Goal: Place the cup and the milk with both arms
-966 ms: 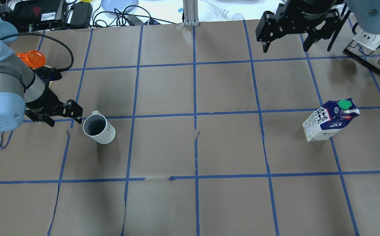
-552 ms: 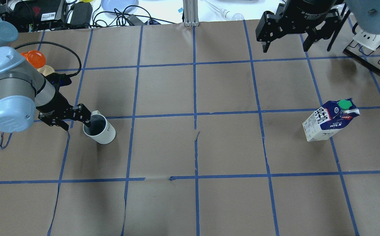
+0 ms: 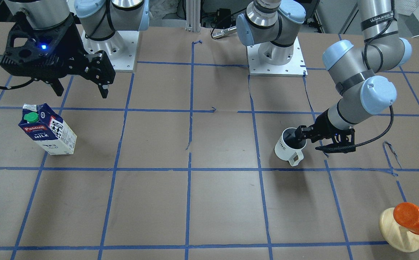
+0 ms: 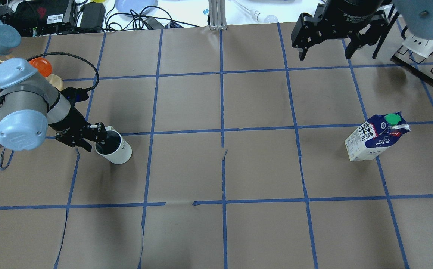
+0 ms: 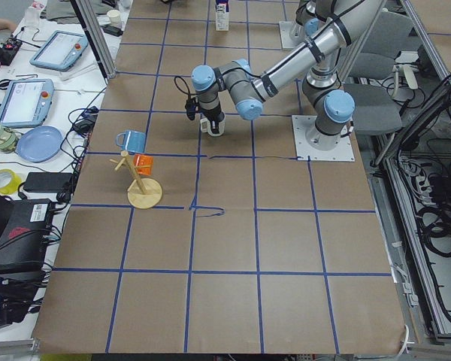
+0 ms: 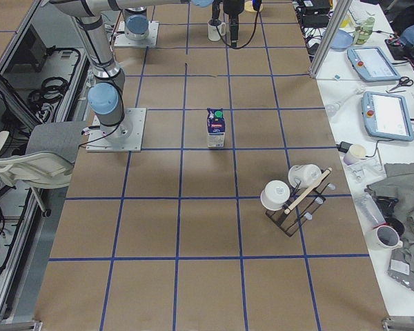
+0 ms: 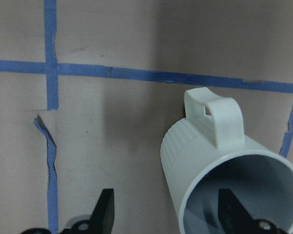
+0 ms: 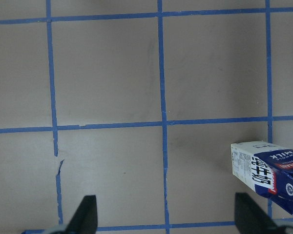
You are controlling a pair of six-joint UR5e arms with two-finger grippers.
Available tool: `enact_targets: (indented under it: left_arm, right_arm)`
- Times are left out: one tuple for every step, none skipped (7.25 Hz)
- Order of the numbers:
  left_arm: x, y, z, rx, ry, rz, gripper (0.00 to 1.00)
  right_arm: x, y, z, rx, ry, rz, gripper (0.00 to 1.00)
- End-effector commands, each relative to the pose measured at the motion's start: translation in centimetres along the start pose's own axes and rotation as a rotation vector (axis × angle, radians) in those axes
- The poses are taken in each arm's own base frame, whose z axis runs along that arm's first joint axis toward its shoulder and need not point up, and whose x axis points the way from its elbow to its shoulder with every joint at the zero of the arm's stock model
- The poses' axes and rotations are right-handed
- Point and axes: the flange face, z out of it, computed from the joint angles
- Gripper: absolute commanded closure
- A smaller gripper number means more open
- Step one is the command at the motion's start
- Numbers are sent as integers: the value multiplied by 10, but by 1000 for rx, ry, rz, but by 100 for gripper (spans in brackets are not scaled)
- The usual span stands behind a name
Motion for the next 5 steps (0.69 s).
enact_targets:
  left_arm:
    - [15, -1, 1, 7, 21, 3, 100]
    - [30, -1, -2, 15, 42, -21, 100]
    - [40, -1, -13, 42, 31, -5, 100]
    - [49, -12, -37, 87, 21, -22, 100]
    - [79, -28, -60, 119, 13, -28, 100]
  right_arm:
    - [-1, 0, 1, -2, 0, 0, 0]
    - [-1, 1, 0, -2, 0, -1, 0]
    - [-1, 1, 0, -2, 0, 0, 0]
    - [0, 1, -1, -1, 0, -1, 0]
    - [0, 1, 0, -3, 1, 0, 0]
